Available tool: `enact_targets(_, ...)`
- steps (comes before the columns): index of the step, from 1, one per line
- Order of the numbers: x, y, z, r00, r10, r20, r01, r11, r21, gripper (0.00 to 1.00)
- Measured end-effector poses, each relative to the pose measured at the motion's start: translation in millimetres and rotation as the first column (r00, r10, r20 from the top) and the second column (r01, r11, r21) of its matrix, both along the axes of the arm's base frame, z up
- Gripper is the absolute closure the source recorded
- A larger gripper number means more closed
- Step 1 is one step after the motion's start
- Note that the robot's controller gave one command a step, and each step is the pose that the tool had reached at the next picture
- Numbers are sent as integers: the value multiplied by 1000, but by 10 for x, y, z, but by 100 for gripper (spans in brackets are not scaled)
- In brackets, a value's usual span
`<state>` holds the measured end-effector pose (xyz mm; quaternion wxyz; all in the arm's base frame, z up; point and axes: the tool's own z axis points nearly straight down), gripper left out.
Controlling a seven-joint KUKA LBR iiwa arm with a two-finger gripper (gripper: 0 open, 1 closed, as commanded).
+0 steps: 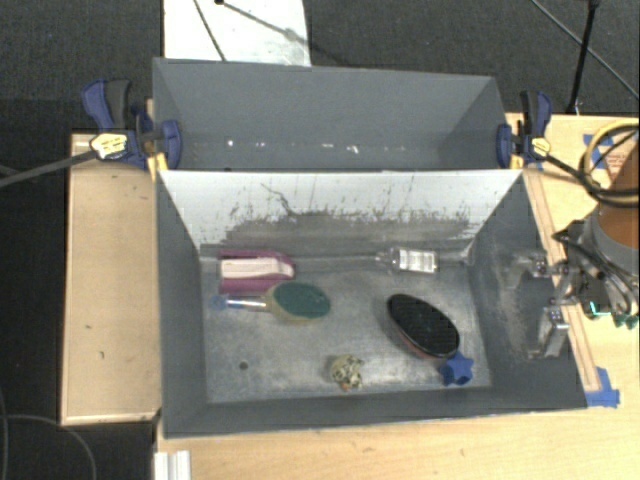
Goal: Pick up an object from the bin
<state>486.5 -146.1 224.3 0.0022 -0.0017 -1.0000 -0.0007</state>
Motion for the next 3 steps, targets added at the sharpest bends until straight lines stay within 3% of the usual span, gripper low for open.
enact_targets(1, 26, 767, -846, 999, -43, -1, 43, 999, 3, 0)
enact_targets(2, 359, 888, -1544, 965, -264, 0, 264, 965, 0, 0)
enact_targets(3, 365, 875, -1526, 966, -257, 3, 257, 966, -2, 100)
